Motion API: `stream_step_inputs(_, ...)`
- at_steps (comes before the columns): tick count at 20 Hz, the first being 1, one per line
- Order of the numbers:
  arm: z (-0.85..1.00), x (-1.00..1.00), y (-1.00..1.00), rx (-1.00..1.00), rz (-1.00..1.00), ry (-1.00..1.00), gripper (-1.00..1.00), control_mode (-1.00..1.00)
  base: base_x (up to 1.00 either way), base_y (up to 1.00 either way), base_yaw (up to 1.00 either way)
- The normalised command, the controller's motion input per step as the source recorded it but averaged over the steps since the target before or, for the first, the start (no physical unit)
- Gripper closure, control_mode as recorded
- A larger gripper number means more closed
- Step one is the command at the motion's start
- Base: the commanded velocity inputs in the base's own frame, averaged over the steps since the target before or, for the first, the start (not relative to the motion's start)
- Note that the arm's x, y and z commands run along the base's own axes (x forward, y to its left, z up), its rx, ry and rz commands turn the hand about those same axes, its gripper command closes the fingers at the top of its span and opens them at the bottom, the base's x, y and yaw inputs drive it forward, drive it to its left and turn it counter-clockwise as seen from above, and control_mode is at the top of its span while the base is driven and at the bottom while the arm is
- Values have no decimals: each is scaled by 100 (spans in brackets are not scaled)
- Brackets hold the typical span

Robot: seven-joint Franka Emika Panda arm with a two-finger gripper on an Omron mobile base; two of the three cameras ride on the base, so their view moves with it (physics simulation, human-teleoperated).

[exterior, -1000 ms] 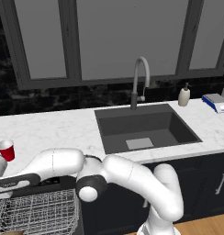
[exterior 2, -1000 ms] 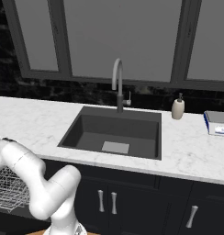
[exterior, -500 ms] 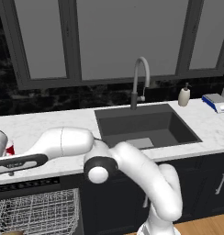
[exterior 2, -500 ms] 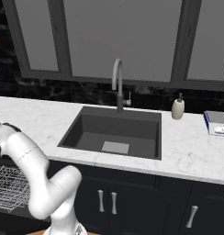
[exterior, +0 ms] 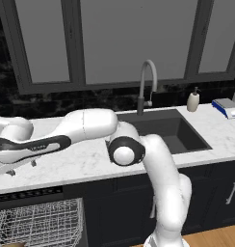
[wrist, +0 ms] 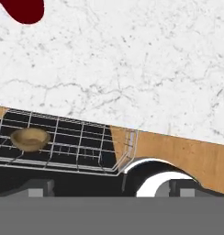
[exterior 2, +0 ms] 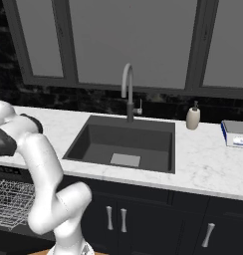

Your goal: Pick up the cup and bowl from the counter, place them in the dishwasher, and close the dishwasher door.

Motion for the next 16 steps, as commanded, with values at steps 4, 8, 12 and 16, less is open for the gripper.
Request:
stream_step_inputs(4, 43, 91, -93, 37, 16, 30, -100, -100, 0, 0, 0)
stream_step_inputs(8, 28, 95, -50, 34, 14, 30, -100, -100, 0, 0, 0)
stream_step_inputs(12, 0, 88, 2, 14, 3, 4, -100, -100, 0, 0, 0)
stream_step_inputs(16, 0, 60, 57, 2, 0, 0, -100, -100, 0, 0, 0)
